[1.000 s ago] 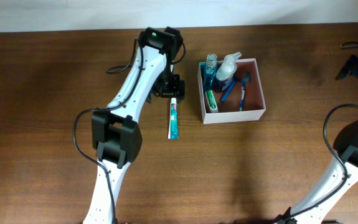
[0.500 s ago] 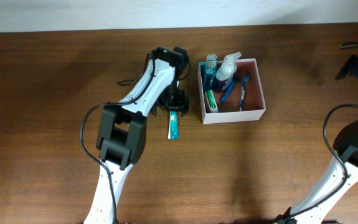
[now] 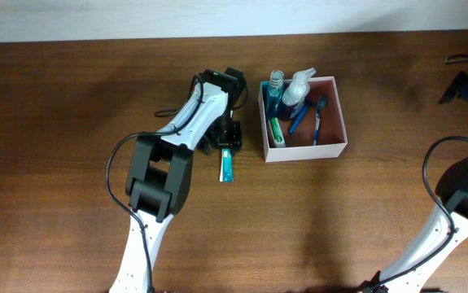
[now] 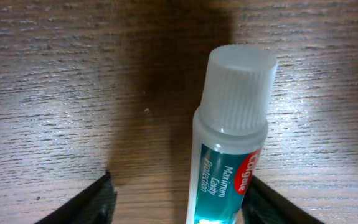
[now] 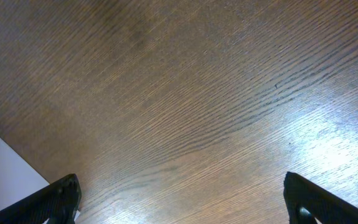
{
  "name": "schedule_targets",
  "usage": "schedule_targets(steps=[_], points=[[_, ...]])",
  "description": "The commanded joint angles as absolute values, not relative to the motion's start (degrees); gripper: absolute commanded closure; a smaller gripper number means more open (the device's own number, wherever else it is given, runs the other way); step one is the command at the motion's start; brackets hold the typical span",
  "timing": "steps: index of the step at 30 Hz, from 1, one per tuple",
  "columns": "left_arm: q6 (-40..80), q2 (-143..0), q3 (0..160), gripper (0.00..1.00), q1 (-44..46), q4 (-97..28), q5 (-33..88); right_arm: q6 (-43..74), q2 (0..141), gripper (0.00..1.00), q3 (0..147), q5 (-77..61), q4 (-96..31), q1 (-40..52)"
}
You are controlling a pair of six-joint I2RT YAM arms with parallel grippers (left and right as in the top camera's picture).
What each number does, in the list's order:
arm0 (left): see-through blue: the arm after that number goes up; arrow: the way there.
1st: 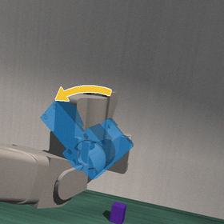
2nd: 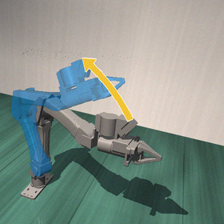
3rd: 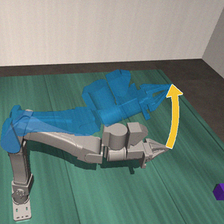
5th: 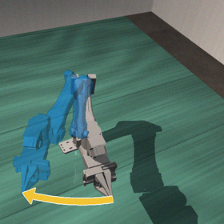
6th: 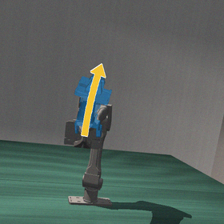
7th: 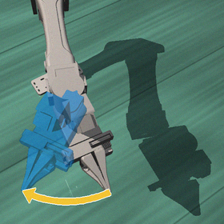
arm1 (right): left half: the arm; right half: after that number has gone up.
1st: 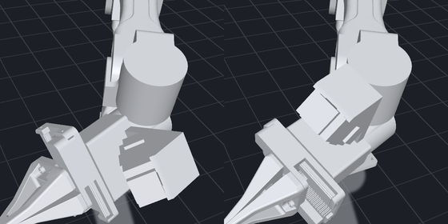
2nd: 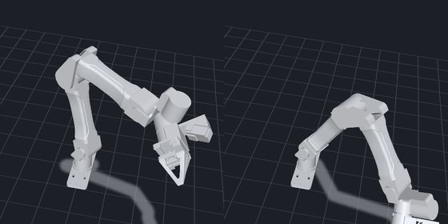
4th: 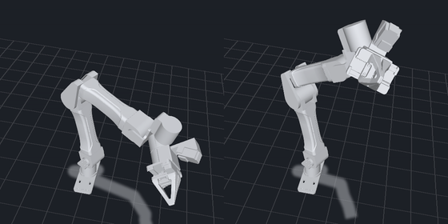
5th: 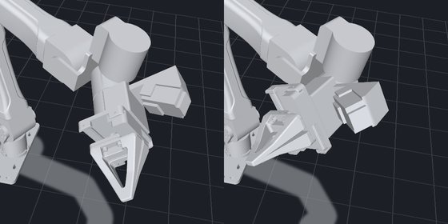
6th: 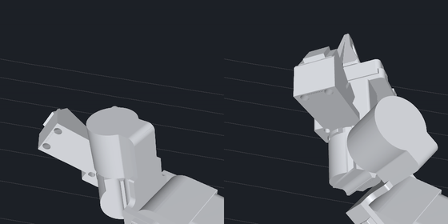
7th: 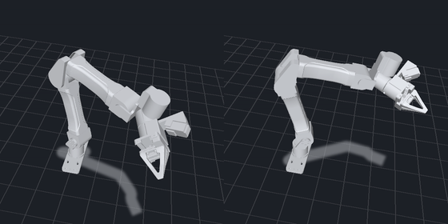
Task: Pack container
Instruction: 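Move the left gripper to the toothpaste tube and close on its cap, then lift the toothpaste tube and lower it into the pink box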
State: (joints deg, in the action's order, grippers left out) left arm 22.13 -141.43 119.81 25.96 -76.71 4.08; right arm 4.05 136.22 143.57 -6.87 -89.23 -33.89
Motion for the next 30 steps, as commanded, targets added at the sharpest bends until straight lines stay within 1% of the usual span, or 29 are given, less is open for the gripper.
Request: schedule_targets(steps=[1, 4, 8, 9, 13, 17, 23, 26, 30], points=[[22.3, -140.8, 118.8, 0.44, 25.9, -75.8, 4.7, 3.9, 135.4, 0.01, 143.5, -6.2, -89.1, -34.2], [22.3, -140.8, 118.7, 0.60, 25.9, -75.7, 4.8, 3.9, 135.4, 0.01, 143.5, -6.2, -89.1, -34.2], [22.2, -140.8, 118.7, 0.72, 25.9, -75.6, 4.7, 3.9, 135.4, 0.01, 143.5, -6.2, -89.1, -34.2], [22.2, -140.8, 118.7, 0.77, 25.9, -75.6, 4.7, 3.9, 135.4, 0.01, 143.5, -6.2, -89.1, -34.2], [22.2, -140.8, 118.7, 0.84, 25.9, -75.6, 4.7, 3.9, 135.4, 0.01, 143.5, -6.2, -89.1, -34.2], [22.2, -140.7, 118.8, 0.94, 25.8, -75.6, 4.7, 3.9, 135.4, 0.01, 143.5, -6.2, -89.1, -34.2], [19.1, -140.4, 121.3, 0.94, 25.8, -76.8, 4.1, 3.9, 135.4, 0.01, 143.5, -6.2, -89.1, -34.2], [19.2, -139.4, 125.2, 0.93, 25.6, -78.7, 0.5, 3.9, 135.4, 0.01, 143.5, -6.2, -89.1, -34.2], [19.1, -138.6, 135.0, 0.88, 25.2, -82.2, -4.2, 3.9, 135.4, 0.01, 143.5, -6.2, -89.1, -34.2]])
